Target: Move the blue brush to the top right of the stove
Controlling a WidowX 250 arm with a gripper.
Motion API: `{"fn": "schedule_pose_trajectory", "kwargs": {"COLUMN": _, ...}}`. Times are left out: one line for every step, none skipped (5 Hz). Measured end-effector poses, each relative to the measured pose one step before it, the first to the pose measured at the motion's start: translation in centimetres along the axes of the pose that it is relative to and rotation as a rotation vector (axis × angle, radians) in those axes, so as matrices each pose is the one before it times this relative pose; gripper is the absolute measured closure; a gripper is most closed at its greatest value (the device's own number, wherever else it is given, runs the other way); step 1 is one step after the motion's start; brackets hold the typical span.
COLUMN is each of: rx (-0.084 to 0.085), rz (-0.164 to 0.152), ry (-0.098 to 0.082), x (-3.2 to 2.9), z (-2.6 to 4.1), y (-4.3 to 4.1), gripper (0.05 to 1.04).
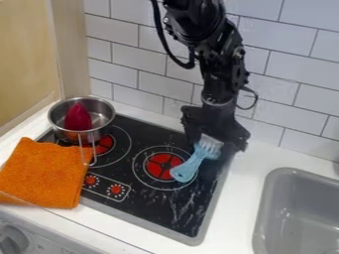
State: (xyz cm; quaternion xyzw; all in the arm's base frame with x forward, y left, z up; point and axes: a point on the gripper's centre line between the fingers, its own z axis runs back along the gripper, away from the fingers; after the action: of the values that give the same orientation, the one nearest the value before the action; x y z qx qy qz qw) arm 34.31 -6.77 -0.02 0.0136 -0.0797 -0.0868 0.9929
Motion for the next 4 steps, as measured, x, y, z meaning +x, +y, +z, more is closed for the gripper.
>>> {"fn": "schedule_pose_trajectory", "kwargs": {"rx": -0.0002, "rz": 0.0092, "ry": -0.0015, "x": -0.005, "z": 0.026, "y": 0.0, "gripper": 0.074}}
{"fn": "schedule_pose_trajectory", "kwargs": {"rx": -0.0159, "rz": -0.0073, "ry": -0.0001, "x": -0.266, "z": -0.063, "y": -0.242, "gripper": 0.084}}
{"fn": "schedule_pose_trajectory", "kwargs": {"rx": -0.023, "rz": -0.0317, "ry": 0.0012, "x": -0.753, "z": 0.73, "y": 0.024, "gripper": 0.084}}
{"fn": "schedule_pose_trajectory", "kwargs": {"rx": 0.009, "rz": 0.0042, "ry": -0.061, "x": 0.573, "z": 2.518, "y": 1.006, "gripper": 0.084}}
